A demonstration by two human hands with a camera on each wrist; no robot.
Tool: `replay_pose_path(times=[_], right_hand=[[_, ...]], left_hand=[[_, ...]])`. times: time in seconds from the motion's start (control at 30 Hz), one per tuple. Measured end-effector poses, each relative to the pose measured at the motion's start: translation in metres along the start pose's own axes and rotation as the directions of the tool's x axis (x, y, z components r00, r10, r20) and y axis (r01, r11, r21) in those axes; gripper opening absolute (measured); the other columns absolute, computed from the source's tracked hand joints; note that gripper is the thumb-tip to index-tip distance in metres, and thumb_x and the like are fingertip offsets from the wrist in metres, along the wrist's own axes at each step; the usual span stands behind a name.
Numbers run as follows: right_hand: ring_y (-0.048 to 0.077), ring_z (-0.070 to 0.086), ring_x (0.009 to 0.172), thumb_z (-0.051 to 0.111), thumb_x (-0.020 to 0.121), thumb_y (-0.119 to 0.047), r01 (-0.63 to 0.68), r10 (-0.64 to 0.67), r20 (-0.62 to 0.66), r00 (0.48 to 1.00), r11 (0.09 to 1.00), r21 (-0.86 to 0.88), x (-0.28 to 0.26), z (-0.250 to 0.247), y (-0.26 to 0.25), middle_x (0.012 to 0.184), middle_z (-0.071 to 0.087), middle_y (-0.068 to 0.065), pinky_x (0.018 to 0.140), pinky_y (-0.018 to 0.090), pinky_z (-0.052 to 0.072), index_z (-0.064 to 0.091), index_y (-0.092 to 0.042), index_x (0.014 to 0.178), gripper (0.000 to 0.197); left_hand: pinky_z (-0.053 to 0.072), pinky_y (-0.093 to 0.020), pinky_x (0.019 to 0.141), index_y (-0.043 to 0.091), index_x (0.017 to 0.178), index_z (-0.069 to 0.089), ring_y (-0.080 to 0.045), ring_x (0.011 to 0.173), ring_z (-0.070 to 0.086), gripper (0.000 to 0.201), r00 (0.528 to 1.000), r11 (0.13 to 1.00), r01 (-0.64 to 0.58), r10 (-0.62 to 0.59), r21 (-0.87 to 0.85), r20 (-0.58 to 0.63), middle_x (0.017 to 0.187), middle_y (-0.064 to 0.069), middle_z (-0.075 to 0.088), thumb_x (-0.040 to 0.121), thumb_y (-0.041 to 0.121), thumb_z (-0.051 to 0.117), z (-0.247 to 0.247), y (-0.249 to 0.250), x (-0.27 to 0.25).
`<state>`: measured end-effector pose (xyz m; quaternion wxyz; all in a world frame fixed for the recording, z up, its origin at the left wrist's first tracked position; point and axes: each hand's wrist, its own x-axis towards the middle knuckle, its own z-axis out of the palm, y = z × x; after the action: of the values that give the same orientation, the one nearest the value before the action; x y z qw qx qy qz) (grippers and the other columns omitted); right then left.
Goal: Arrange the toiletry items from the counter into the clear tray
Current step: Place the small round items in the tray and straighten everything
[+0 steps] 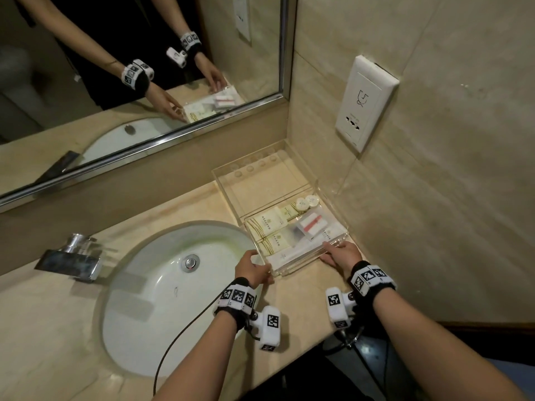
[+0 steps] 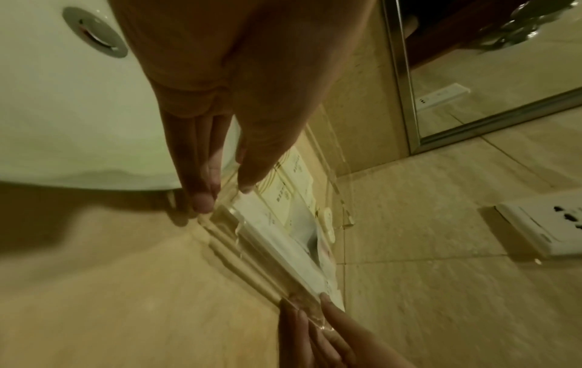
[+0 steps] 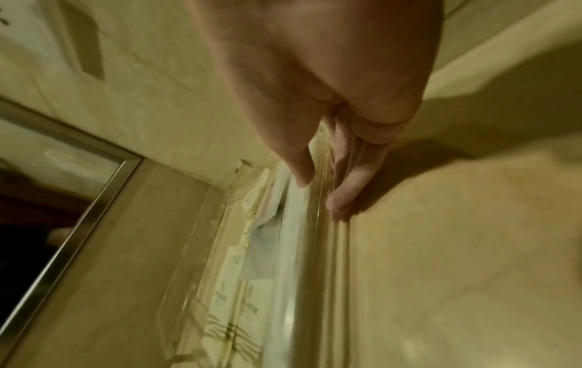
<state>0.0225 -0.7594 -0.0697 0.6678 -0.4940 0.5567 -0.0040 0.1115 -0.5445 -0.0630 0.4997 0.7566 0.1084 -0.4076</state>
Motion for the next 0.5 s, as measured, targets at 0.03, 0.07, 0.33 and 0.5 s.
replay_pose_path(times=[0.03, 0.07, 0.33, 0.5], right_hand=[[0.011, 0.069, 0.053, 0.067, 0.089, -0.004, -0.003, 0.003, -0.015, 1.0, 1.0, 0.023, 0.003, 0.002, 0.001, 0.092, 0.065, 0.017, 0.058, 0.021, 0.058, 0.054, -0.005, 0.085, 0.013], [0.006, 0.064, 0.044, 0.066, 0.089, -0.003, -0.007, 0.008, -0.029, 1.0, 0.999, 0.046, 0.004, 0.004, 0.002, 0.089, 0.063, 0.016, 0.046, 0.017, 0.053, 0.053, -0.004, 0.091, 0.013], [0.024, 0.068, 0.091, 0.069, 0.083, -0.002, -0.001, 0.011, -0.083, 0.997, 0.993, 0.119, 0.012, 0.019, 0.0, 0.112, 0.065, 0.019, 0.068, 0.024, 0.06, 0.052, -0.008, 0.103, 0.027], [0.033, 0.069, 0.099, 0.071, 0.077, -0.002, 0.049, -0.044, -0.107, 0.993, 0.998, 0.046, 0.015, 0.021, -0.001, 0.104, 0.07, 0.022, 0.094, 0.044, 0.055, 0.053, -0.014, 0.086, 0.023]], left_hand=[[0.06, -0.05, 0.076, 0.014, 0.13, 0.045, -0.03, 0.058, 0.067, 0.052, 1.0, 1.0, 0.008, -0.008, -0.028, 0.006, 0.09, -0.024, 0.066, 0.084, -0.007, 0.06, 0.002, -0.001, 0.002], [0.06, -0.049, 0.074, 0.015, 0.133, 0.045, -0.031, 0.059, 0.068, 0.055, 1.0, 0.999, 0.012, -0.011, -0.052, 0.01, 0.091, -0.025, 0.067, 0.084, -0.008, 0.057, 0.003, -0.001, 0.002], [0.057, -0.04, 0.088, 0.012, 0.147, 0.032, -0.037, 0.08, 0.073, 0.071, 0.999, 0.981, 0.006, -0.016, -0.191, -0.049, 0.057, -0.007, 0.069, 0.082, -0.006, 0.056, 0.001, -0.007, 0.004], [0.057, -0.04, 0.088, 0.013, 0.147, 0.033, -0.033, 0.077, 0.074, 0.07, 0.997, 0.975, -0.024, 0.007, -0.221, -0.079, 0.055, -0.006, 0.068, 0.082, -0.006, 0.054, 0.005, -0.006, 0.0]])
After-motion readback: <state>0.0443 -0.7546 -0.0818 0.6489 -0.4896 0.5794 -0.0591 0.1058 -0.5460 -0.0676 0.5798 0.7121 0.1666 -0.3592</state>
